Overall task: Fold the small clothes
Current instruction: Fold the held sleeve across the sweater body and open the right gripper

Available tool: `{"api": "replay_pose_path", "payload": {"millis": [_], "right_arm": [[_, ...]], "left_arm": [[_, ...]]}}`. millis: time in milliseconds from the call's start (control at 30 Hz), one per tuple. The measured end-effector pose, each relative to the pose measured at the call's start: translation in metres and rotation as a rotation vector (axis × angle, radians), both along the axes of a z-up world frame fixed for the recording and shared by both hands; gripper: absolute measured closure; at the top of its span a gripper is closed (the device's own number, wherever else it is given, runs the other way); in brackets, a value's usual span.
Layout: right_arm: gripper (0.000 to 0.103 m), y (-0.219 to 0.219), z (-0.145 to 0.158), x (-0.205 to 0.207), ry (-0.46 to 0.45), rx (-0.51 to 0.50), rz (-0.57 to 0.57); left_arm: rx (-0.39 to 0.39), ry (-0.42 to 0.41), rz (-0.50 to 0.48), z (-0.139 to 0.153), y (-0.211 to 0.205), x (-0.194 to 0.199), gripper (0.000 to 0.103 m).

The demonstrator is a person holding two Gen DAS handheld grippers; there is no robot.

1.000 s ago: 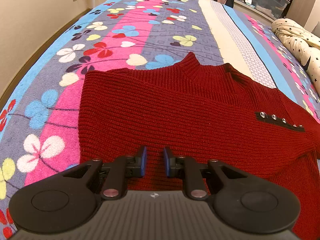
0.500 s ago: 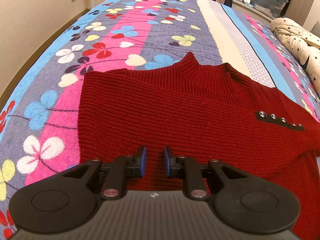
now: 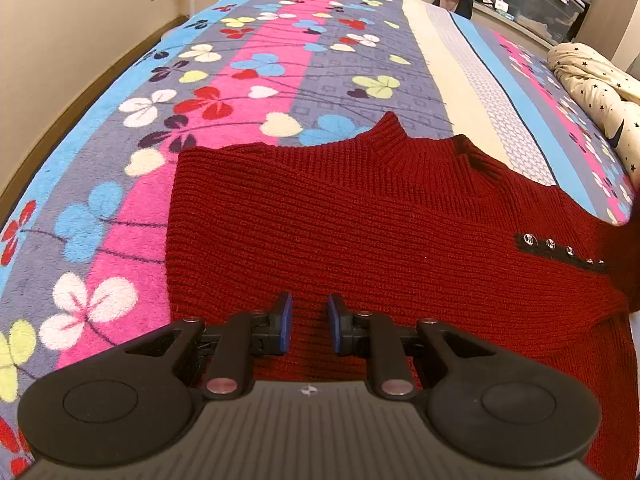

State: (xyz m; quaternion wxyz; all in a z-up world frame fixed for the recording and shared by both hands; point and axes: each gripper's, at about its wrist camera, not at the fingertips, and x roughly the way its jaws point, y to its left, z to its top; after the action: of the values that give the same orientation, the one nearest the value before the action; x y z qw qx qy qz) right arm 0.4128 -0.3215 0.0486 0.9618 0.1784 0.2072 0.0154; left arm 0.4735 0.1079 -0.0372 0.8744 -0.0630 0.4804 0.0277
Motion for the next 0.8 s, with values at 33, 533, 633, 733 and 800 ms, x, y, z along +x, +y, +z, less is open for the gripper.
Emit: {"api": "replay_pose_path", "payload": {"millis": [33, 533, 633, 733, 800], "right_arm": [[0.090, 0.019, 0.000, 0.000, -0.004, -0.032, 0.074], [0.074, 0.138, -0.035, -0.005, 0.305, -0.158, 0.571], [0.060, 0.116, -0.032, 0.001, 0.306, -0.014, 0.486], [0.051, 0.095, -0.042, 0.014, 0.332, 0.094, 0.418], [0.048, 0.085, -0.048, 0.015, 0.355, 0.168, 0.382]], "left_arm": [[0.001, 0.000, 0.000, 0.000, 0.000, 0.000, 0.082], [-0.030, -0.002, 0.067, 0.006, 0.019, 0.001, 0.078], [-0.029, -0.001, 0.064, 0.006, 0.018, 0.000, 0.076], [-0.028, -0.001, 0.062, 0.006, 0.018, 0.001, 0.074], [-0.027, -0.001, 0.062, 0.006, 0.018, 0.001, 0.074]]}}
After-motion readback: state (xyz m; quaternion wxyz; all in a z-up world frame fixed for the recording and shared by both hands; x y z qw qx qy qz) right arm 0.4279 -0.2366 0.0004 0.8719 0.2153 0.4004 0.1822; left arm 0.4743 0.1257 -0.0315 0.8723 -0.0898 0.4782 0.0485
